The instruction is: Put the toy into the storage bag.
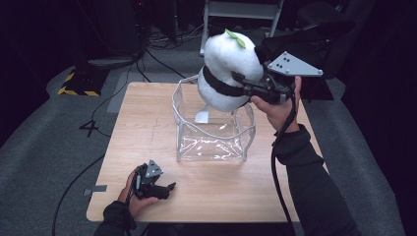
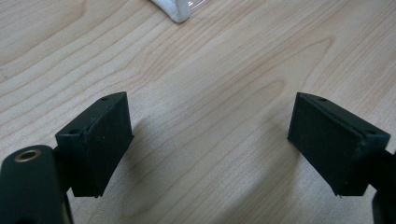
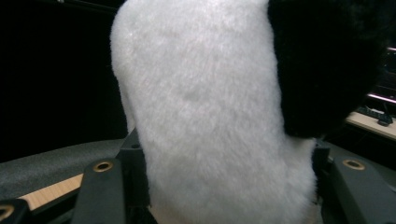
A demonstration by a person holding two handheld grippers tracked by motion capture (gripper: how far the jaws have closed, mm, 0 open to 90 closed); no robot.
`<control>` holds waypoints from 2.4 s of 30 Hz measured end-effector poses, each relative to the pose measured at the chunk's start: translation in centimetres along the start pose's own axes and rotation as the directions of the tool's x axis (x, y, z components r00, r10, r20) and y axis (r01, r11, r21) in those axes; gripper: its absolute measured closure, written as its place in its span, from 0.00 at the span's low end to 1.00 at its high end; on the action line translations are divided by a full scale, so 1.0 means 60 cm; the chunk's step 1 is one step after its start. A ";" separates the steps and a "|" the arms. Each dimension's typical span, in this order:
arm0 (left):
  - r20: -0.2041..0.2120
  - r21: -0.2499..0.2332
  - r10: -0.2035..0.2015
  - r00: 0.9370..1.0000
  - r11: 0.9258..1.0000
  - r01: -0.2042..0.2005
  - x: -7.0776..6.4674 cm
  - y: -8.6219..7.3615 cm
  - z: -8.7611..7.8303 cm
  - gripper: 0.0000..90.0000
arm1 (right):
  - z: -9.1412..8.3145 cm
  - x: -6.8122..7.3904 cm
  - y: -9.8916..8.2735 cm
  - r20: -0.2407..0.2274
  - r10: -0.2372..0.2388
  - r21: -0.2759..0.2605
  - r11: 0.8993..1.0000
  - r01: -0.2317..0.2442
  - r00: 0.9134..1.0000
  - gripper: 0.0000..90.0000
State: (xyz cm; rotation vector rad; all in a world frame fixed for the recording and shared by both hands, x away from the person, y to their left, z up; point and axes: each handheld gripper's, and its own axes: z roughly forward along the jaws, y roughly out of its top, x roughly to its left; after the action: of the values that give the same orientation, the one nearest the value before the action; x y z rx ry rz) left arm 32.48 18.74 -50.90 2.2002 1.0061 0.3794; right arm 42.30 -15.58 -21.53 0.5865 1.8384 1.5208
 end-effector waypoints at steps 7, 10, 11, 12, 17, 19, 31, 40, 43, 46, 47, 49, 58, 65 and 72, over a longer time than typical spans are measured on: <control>0.000 0.000 -0.001 1.000 1.000 0.001 0.000 0.000 0.000 0.15 | 0.018 0.007 -0.016 -0.012 0.018 0.023 1.000 -0.017 1.000 0.44; 0.000 0.001 0.001 1.000 1.000 -0.001 0.000 0.000 0.000 0.15 | 0.022 0.012 -0.021 -0.023 0.021 0.027 0.999 -0.020 1.000 0.44; 0.000 0.000 -0.001 1.000 1.000 0.001 0.000 0.000 0.000 0.15 | 0.023 0.015 -0.024 -0.027 0.016 0.033 0.999 -0.015 1.000 0.44; 0.001 0.000 -0.001 1.000 1.000 0.001 0.000 0.000 0.000 0.15 | 0.025 0.017 -0.027 -0.029 0.011 0.040 0.999 -0.010 1.000 0.44; 0.000 0.000 -0.001 1.000 1.000 0.001 0.000 0.000 0.000 0.15 | 0.036 0.022 -0.039 -0.045 0.020 0.062 0.998 -0.017 0.999 0.44; 0.001 0.000 -0.001 1.000 1.000 0.001 0.000 0.000 0.000 0.15 | 0.040 0.025 -0.046 -0.047 0.015 0.075 0.997 -0.011 0.999 0.44; 0.001 0.000 -0.001 1.000 1.000 0.001 0.000 0.000 0.000 0.15 | 0.057 0.034 -0.082 -0.066 0.029 0.120 0.993 -0.021 0.997 0.44; 0.000 0.000 -0.001 1.000 1.000 0.001 0.000 0.000 0.000 0.15 | 0.061 0.040 -0.116 -0.071 0.043 0.168 0.985 -0.031 0.996 0.42; 0.000 0.000 -0.001 1.000 1.000 0.001 0.000 0.000 0.000 0.15 | 0.063 0.036 -0.127 -0.076 0.065 0.171 0.984 -0.051 0.995 0.42; 0.001 0.000 -0.002 1.000 1.000 0.002 0.000 0.000 0.000 0.15 | 0.064 0.035 -0.133 -0.066 0.067 0.185 0.981 -0.054 0.996 0.41; 0.001 0.000 -0.002 1.000 1.000 0.002 0.000 0.000 0.000 0.15 | 0.064 0.035 -0.135 -0.065 0.064 0.187 0.981 -0.051 0.996 0.41; 0.002 0.000 -0.002 1.000 1.000 0.002 0.000 0.000 0.000 0.15 | 0.065 0.034 -0.137 -0.066 0.071 0.197 0.979 -0.056 0.995 0.40; 0.001 0.000 -0.001 1.000 1.000 0.001 0.000 0.000 0.000 0.15 | 0.070 0.034 -0.130 -0.076 0.053 0.276 0.961 -0.030 0.996 0.37; 0.002 0.000 -0.001 1.000 1.000 0.001 0.000 0.000 0.000 0.15 | 0.079 0.034 -0.127 -0.102 0.042 0.343 0.939 -0.005 0.994 0.36; 0.002 0.000 -0.004 1.000 1.000 0.004 0.000 0.000 0.000 0.15 | 0.087 0.035 -0.124 -0.113 0.033 0.397 0.918 0.014 0.993 0.34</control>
State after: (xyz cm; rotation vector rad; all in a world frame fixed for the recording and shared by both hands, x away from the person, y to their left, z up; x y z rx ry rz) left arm 32.49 18.73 -50.91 2.1976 1.0086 0.3752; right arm 45.25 -12.23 -29.70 0.7041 2.2618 1.2100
